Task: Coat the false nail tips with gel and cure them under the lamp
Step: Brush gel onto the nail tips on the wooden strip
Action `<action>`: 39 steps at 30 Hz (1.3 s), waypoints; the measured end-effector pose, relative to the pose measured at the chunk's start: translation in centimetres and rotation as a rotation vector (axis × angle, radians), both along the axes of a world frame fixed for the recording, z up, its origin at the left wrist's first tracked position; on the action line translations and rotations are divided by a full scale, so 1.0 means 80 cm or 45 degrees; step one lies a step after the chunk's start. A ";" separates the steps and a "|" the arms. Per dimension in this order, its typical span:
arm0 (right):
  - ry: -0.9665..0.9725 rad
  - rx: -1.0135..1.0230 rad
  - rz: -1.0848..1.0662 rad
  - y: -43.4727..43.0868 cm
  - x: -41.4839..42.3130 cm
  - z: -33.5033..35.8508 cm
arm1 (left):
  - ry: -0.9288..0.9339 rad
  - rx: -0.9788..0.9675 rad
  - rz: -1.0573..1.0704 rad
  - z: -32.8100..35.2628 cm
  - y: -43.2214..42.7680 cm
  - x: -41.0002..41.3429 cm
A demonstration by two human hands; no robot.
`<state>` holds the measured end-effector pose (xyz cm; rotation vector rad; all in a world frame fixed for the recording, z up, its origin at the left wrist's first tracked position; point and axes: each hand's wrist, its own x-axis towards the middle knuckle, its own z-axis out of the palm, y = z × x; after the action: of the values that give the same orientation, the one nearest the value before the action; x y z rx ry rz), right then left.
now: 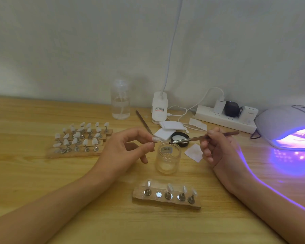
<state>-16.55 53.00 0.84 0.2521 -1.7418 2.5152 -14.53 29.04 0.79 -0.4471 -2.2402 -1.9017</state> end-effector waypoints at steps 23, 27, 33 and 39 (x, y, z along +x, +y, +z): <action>0.122 0.151 0.088 -0.004 -0.001 -0.003 | -0.023 -0.126 -0.015 -0.004 0.000 -0.002; 0.113 0.199 0.043 -0.004 0.000 -0.003 | -0.021 -0.141 -0.009 -0.004 -0.001 -0.002; 0.142 0.171 0.067 -0.004 0.000 -0.003 | -0.030 -0.156 -0.017 -0.004 -0.002 -0.002; 0.120 0.149 0.055 -0.003 -0.001 -0.002 | -0.030 -0.166 -0.020 -0.005 -0.003 -0.003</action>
<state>-16.61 52.78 0.67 0.4128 -1.8679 2.3905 -14.76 28.84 0.42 -0.4649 -2.3922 -1.7837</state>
